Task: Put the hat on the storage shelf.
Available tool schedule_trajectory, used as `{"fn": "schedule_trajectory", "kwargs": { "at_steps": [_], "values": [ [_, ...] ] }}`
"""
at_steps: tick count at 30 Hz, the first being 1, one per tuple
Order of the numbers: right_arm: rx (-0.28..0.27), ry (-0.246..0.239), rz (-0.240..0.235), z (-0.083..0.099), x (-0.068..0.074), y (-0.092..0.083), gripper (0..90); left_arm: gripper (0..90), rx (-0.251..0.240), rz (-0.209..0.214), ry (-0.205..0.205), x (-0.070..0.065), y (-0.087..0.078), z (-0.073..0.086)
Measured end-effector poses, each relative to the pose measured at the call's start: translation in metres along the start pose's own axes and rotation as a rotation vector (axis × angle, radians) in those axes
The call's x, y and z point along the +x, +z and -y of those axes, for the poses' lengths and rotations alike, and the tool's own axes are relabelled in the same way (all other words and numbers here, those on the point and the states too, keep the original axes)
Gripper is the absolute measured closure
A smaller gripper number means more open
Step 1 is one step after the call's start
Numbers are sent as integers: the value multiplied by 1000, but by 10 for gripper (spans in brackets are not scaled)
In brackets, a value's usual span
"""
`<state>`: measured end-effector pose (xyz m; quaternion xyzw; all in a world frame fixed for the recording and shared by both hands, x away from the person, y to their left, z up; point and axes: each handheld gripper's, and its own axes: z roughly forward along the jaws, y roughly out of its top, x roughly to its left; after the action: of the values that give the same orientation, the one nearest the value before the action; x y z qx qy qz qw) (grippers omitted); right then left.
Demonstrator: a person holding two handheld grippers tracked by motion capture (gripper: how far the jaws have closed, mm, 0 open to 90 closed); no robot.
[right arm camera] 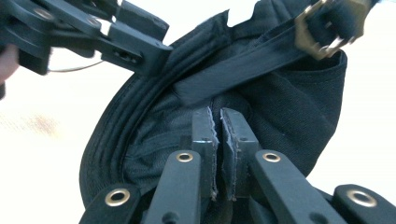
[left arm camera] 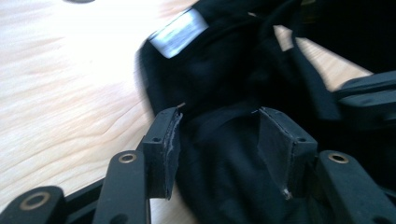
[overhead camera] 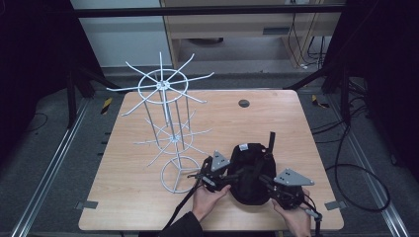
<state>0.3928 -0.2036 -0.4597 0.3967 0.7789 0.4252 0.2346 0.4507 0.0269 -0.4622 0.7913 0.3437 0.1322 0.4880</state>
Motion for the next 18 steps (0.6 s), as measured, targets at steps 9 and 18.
{"fn": "schedule_trajectory", "kwargs": {
  "at_steps": [9,18],
  "values": [
    [10,-2,0,3,-1,-1,844,469,-23,39,-13,-10,11,-23],
    [3,-3,-17,5,-1,-2,843,427,-2,72,-45,-14,42,-37]
  ]
}}
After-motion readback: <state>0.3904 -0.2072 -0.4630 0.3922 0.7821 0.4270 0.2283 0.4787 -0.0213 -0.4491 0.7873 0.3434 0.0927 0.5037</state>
